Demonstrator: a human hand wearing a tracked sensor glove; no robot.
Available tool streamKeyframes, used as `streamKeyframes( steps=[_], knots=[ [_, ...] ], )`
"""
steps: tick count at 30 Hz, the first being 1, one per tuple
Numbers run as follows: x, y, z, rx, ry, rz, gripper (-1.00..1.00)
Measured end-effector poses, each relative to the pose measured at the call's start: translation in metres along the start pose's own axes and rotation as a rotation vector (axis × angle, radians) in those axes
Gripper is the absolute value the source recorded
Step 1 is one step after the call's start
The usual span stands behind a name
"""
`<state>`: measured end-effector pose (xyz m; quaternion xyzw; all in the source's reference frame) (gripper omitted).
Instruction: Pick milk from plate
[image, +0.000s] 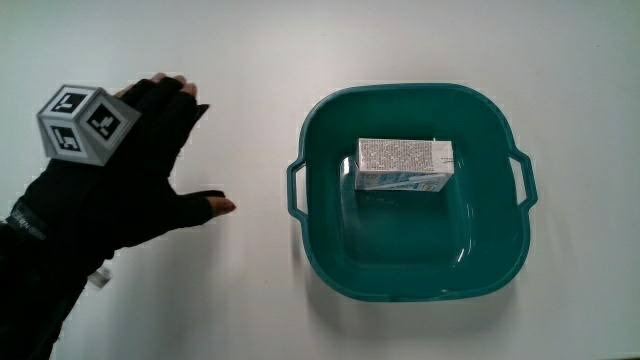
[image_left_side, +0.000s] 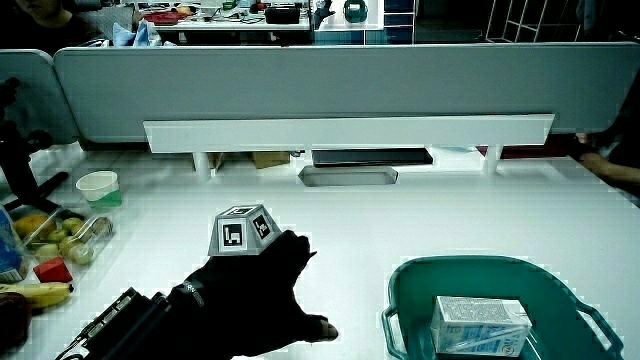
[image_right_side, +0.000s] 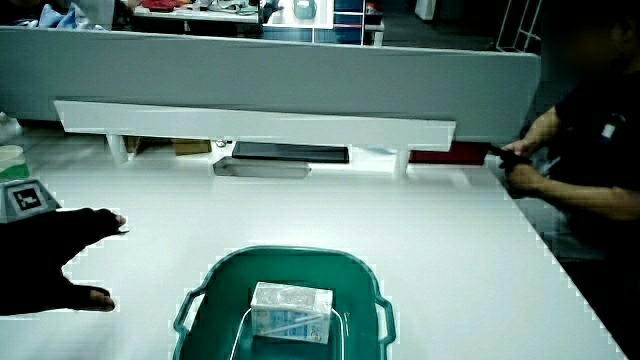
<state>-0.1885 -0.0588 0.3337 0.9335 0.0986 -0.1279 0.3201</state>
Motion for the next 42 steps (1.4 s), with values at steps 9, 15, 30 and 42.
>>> streamKeyframes(
  steps=[9, 15, 30, 42],
  knots=[
    [0.026, 0.024, -0.012, 0.018, -0.035, -0.135, 0.00],
    [0.055, 0.034, -0.015, -0.052, -0.155, -0.108, 0.00],
    [0.109, 0.077, -0.036, -0.025, 0.018, -0.298, 0.00],
    [0.139, 0.090, -0.046, -0.148, -0.043, -0.238, 0.00]
  ],
)
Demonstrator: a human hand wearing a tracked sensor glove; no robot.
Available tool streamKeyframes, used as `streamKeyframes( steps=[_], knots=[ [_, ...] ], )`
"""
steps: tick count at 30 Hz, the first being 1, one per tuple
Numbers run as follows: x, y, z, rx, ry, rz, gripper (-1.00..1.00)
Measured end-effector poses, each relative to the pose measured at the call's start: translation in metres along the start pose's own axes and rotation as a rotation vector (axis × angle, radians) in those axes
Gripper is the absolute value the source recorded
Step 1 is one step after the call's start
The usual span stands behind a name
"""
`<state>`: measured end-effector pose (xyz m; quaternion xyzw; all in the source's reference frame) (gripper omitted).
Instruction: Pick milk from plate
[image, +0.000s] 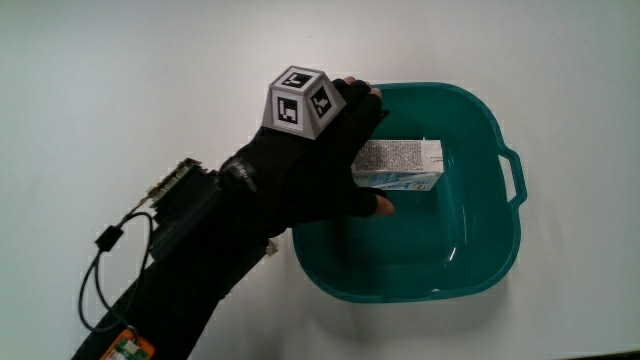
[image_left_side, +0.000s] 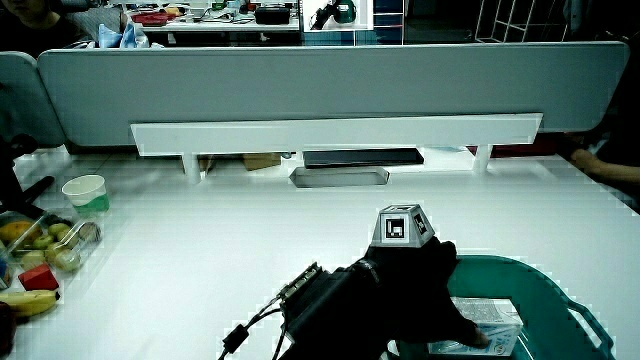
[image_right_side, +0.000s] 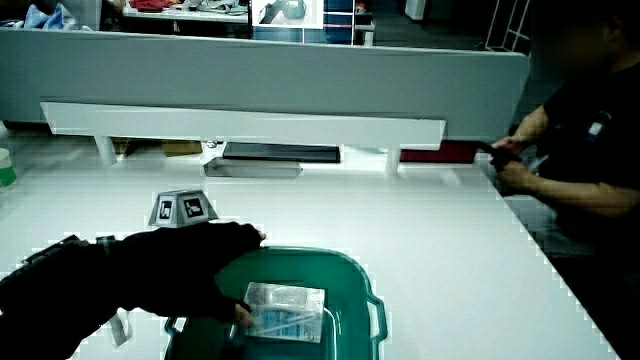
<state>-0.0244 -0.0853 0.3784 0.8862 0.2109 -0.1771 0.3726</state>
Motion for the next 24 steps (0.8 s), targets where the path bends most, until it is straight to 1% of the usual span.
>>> streamKeyframes(
  steps=[1, 3, 4, 5, 6, 8, 13, 16, 17, 20, 24],
  knots=[
    [0.000, 0.002, -0.002, -0.001, 0.000, 0.002, 0.00],
    [0.001, 0.009, -0.008, -0.027, -0.009, 0.013, 0.00],
    [0.000, 0.013, -0.010, -0.048, -0.024, 0.019, 0.00],
    [0.000, 0.016, -0.012, -0.059, -0.031, 0.020, 0.00],
    [0.000, 0.019, -0.014, -0.062, -0.023, 0.021, 0.00],
    [0.001, 0.024, -0.017, -0.084, -0.037, 0.032, 0.00],
    [0.002, 0.034, -0.023, -0.098, -0.041, 0.038, 0.00],
    [0.005, 0.037, -0.025, -0.106, -0.017, 0.046, 0.00],
    [0.004, 0.038, -0.026, -0.099, -0.017, 0.040, 0.00],
    [0.007, 0.040, -0.028, -0.112, -0.011, 0.046, 0.00],
    [0.006, 0.043, -0.032, -0.106, -0.001, 0.048, 0.00]
  ],
)
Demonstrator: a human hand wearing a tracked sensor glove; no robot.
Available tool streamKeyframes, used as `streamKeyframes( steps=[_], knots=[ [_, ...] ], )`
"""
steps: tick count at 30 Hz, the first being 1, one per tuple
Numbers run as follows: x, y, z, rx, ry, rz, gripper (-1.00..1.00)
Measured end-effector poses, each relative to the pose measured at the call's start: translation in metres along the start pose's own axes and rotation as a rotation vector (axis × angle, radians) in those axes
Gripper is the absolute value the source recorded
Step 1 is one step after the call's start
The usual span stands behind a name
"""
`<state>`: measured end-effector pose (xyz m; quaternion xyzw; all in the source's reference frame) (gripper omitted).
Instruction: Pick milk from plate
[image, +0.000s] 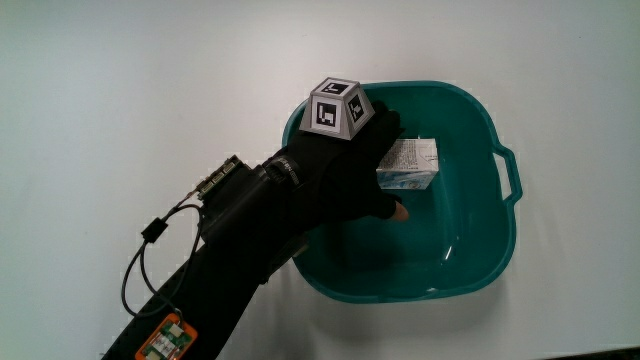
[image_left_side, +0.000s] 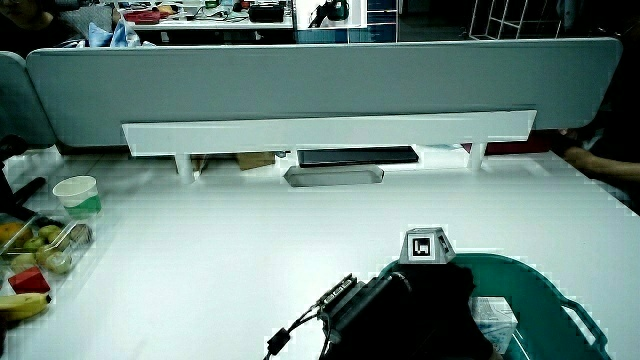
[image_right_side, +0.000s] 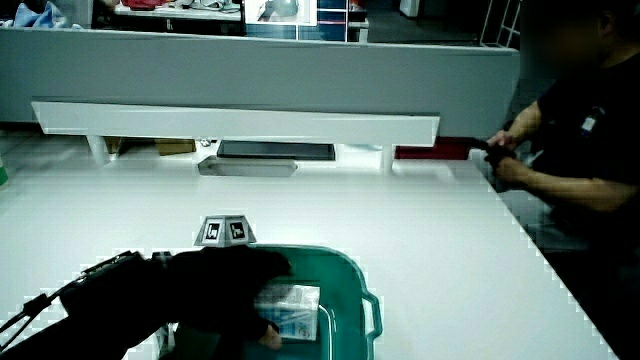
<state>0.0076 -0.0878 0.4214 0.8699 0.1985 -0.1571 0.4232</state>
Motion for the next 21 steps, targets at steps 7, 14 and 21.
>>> streamKeyframes(
  steps=[7, 14, 21],
  knots=[
    [0.0046, 0.0005, 0.0008, 0.056, 0.031, -0.007, 0.13],
    [0.0064, -0.0016, 0.0024, 0.112, 0.062, 0.002, 0.37],
    [0.0054, -0.0026, 0.0030, 0.177, 0.075, -0.004, 0.60]
  ],
)
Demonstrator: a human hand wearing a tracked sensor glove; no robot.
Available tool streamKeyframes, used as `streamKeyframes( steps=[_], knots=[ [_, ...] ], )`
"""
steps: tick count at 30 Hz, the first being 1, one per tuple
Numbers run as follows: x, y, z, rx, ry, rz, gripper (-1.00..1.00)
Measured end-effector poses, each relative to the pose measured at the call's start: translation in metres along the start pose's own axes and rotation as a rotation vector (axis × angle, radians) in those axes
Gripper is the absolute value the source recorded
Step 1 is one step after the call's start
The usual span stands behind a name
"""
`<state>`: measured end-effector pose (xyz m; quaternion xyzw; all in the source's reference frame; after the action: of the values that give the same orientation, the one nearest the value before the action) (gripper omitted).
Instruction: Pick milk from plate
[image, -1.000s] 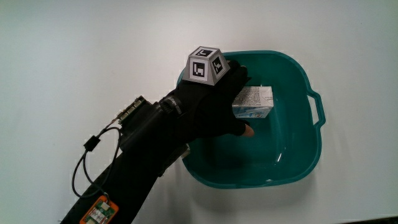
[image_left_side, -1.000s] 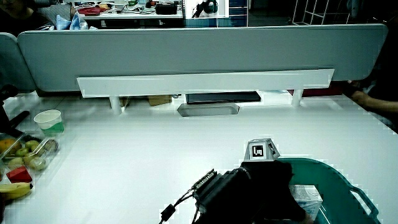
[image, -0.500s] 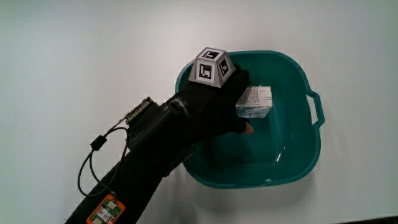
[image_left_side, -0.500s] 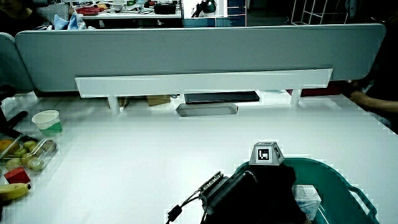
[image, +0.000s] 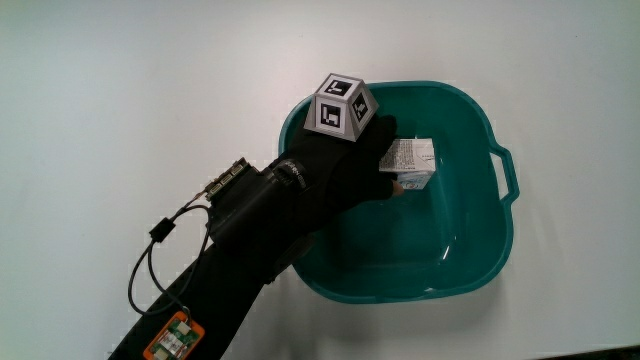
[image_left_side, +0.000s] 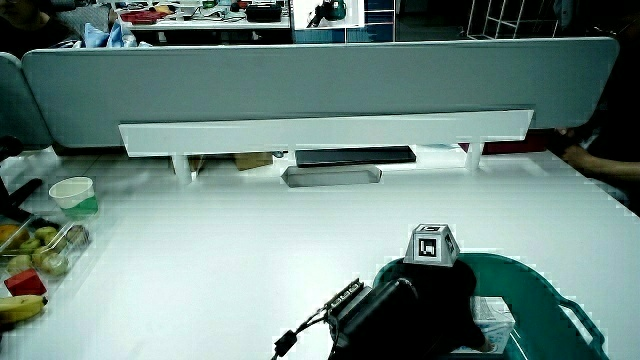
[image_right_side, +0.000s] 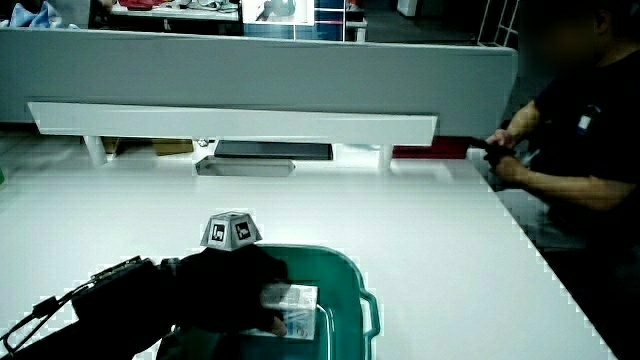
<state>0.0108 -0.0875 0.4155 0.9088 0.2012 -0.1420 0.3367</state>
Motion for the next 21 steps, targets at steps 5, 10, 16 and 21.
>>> streamKeyframes(
  steps=[5, 10, 16, 21],
  knots=[
    [-0.0013, 0.0002, -0.0020, 0.025, -0.013, -0.010, 0.77],
    [-0.0026, -0.0014, -0.0033, 0.040, -0.028, -0.020, 0.93],
    [-0.0006, -0.0044, -0.0030, 0.078, -0.041, -0.036, 1.00],
    [-0.0007, -0.0065, -0.0014, 0.091, -0.050, -0.048, 1.00]
  ],
)
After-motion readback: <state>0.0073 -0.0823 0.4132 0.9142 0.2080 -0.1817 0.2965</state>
